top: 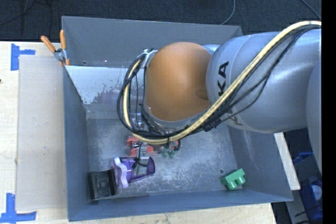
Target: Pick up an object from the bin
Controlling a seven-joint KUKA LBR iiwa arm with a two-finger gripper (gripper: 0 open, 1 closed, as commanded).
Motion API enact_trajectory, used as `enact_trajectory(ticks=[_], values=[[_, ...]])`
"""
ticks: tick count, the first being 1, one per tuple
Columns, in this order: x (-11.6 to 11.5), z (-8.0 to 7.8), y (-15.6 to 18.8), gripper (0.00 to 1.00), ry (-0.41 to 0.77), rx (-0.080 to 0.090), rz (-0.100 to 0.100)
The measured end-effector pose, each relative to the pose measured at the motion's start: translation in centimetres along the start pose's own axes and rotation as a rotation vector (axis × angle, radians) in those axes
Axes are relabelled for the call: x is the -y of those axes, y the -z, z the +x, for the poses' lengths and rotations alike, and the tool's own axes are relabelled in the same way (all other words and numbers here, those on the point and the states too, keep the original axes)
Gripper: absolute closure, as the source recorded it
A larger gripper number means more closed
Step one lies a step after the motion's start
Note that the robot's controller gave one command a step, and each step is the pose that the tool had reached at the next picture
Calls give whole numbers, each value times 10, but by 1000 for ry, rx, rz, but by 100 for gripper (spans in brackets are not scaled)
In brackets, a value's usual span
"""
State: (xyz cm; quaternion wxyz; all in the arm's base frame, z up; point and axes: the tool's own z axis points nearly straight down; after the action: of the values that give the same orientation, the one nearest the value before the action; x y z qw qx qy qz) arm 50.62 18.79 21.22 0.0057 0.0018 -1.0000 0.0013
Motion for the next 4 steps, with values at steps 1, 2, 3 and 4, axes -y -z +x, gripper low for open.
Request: enact_trajectory(ticks=[1,2,3,4], values=[[1,-2,4,0,-5,8,-2],[5,-7,-42,0,-33,11,-3],[9,-8,-101,0,-62,1,0],[11,-6,-128,0,-60,-1,1]])
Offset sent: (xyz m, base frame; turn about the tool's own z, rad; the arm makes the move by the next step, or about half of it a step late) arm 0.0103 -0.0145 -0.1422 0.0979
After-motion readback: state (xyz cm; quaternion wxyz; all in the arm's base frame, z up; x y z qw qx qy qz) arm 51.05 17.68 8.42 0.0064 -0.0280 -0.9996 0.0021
